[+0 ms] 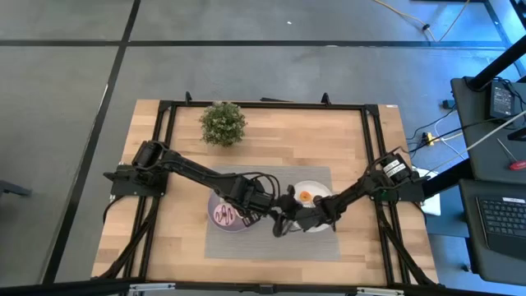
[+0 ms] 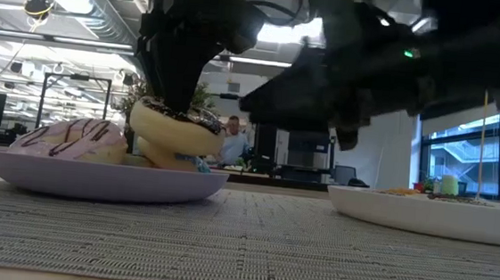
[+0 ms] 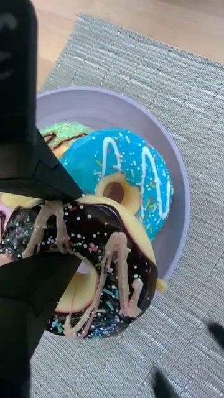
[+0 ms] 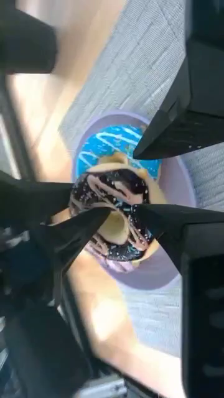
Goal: Pick & Place donuts
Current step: Put the large black donut on the purple plate
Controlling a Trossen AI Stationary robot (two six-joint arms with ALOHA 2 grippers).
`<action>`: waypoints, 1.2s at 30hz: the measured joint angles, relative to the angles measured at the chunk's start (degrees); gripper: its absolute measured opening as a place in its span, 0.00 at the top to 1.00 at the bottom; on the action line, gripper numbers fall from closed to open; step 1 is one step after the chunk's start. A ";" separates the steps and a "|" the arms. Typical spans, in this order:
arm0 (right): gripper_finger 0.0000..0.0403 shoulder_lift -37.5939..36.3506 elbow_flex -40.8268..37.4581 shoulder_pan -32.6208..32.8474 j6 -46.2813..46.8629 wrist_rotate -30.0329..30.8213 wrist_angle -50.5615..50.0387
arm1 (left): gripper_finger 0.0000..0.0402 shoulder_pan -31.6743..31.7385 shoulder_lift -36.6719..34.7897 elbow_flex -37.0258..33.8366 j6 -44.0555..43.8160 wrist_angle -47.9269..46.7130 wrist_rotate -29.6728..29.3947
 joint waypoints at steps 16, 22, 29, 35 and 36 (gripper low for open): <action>0.68 7.50 2.32 -3.67 -12.63 -10.34 15.08 | 0.67 0.09 -0.04 -0.01 -1.11 0.81 -0.63; 0.68 9.18 3.73 -3.52 -13.05 -10.56 15.75 | 0.67 0.09 -0.06 -0.03 -1.53 0.81 -0.65; 0.68 9.25 3.75 -4.95 -11.62 -14.02 11.54 | 0.67 0.11 -1.54 -0.12 -1.55 2.59 -1.32; 0.68 9.31 3.75 -4.96 -11.70 -13.32 10.89 | 0.68 0.37 -2.43 -0.11 -1.54 1.77 -0.26; 0.68 9.31 3.75 -4.96 -11.62 -13.30 10.88 | 0.68 0.37 -2.47 -0.12 -1.53 1.26 0.08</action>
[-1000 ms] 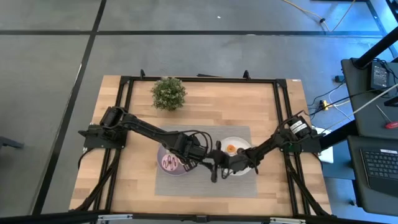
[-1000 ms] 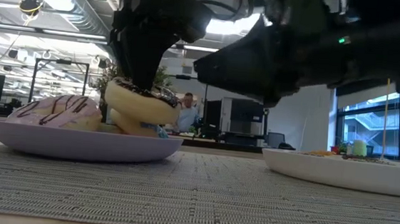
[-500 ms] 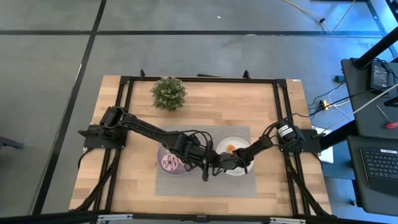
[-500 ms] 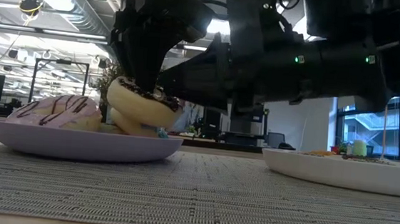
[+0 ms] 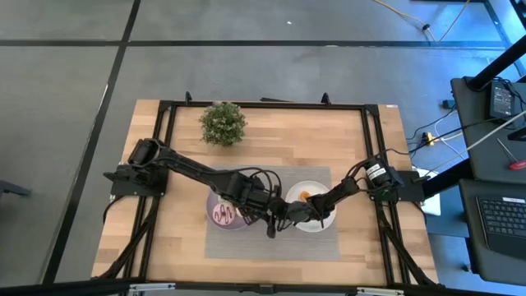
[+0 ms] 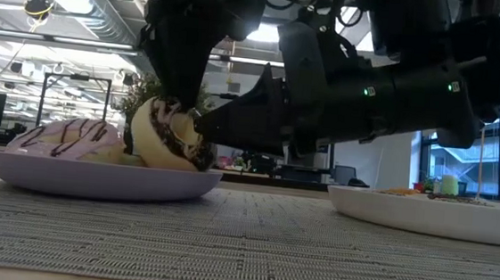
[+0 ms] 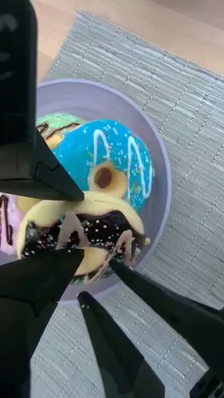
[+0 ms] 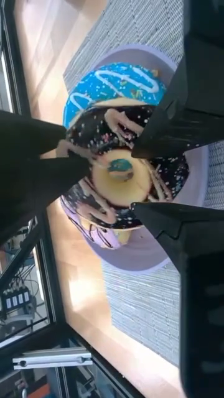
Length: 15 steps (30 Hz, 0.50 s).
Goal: Pick & Place donuts
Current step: Put the large black donut on the purple plate
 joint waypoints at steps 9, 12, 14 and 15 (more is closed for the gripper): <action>0.68 0.00 0.00 0.00 -0.01 -0.31 0.02 | 0.67 0.32 -0.54 0.02 -0.02 -0.57 -0.26; 0.68 0.00 0.00 0.02 -0.01 -0.31 0.09 | 0.67 0.48 -0.66 0.02 -0.02 -2.82 -0.31; 0.68 0.00 0.00 0.02 -0.14 -0.33 0.62 | 0.67 0.72 -1.08 0.02 -0.51 -5.01 -0.29; 0.68 -0.06 0.00 0.02 -0.32 -0.32 1.19 | 0.67 0.74 -1.46 0.02 -0.89 -6.05 -0.43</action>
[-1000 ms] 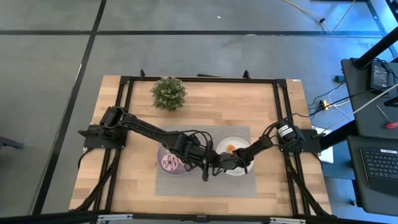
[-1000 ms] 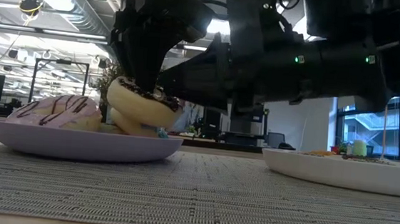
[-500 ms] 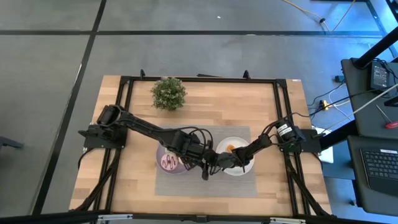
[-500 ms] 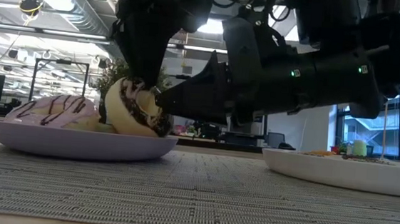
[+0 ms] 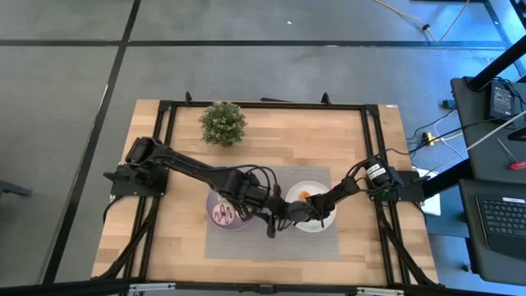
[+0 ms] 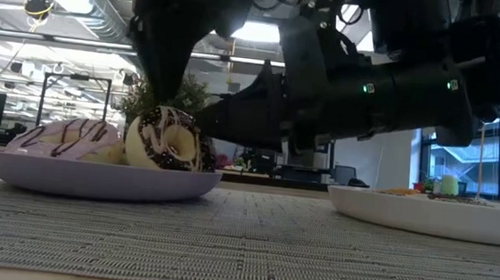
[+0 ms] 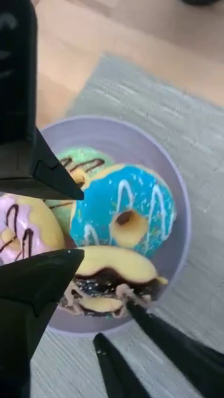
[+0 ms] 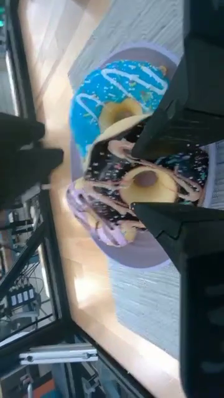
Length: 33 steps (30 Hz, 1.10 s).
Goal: Pick & Place donuts
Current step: Put the large black donut on the purple plate, then return to Home Position
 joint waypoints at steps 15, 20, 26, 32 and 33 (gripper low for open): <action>0.68 -30.39 -20.21 -3.95 3.85 -21.16 -4.47 | 0.68 -1.95 -15.25 -0.49 -2.07 0.52 -20.26; 0.68 -47.99 -30.83 -4.07 7.24 -19.16 -4.65 | 0.67 -2.07 -21.16 -0.52 -0.04 1.74 -25.23; 0.68 -65.23 -36.04 -4.07 6.76 -18.94 -11.91 | 0.64 -1.88 -25.80 -0.55 7.72 5.59 -25.56; 0.68 -74.19 -32.80 -5.53 4.85 -17.92 -30.96 | 0.61 -1.75 -29.76 -0.56 22.09 22.22 -17.45; 0.68 -74.83 -32.33 -6.12 4.36 -17.84 -32.52 | 0.60 -1.49 -30.20 -0.56 23.81 23.70 -15.69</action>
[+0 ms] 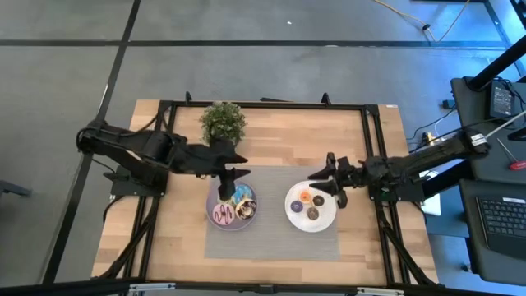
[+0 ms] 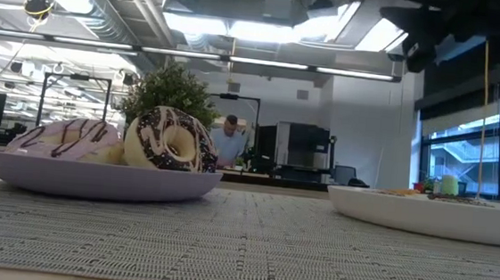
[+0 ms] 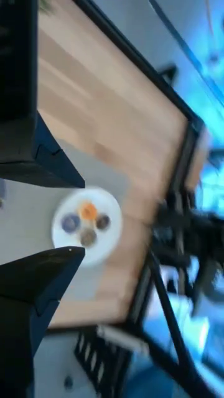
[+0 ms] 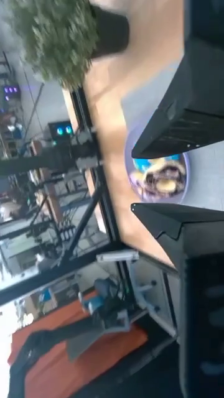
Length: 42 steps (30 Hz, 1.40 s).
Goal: Pick & Place donuts
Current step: Return to Home Position
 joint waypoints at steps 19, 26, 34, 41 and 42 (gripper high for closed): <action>0.68 -11.33 0.33 -6.82 -4.48 0.04 -7.32 | 0.60 9.91 -4.76 -16.91 11.54 30.00 18.22; 0.68 -11.50 0.33 -6.83 -2.73 0.41 -13.28 | 0.61 11.38 -23.51 -35.85 11.30 40.82 17.70; 0.68 -11.57 0.02 -8.05 -3.80 0.41 -14.47 | 0.60 11.77 -43.66 -52.35 15.28 39.49 8.92; 0.68 -12.28 -4.44 -14.58 -3.60 -4.91 -11.69 | 0.61 11.99 -54.89 -60.49 12.07 36.84 1.89; 0.68 -12.86 -5.23 -15.26 -3.54 -5.91 -9.93 | 0.62 12.20 -56.42 -61.54 11.13 37.39 3.05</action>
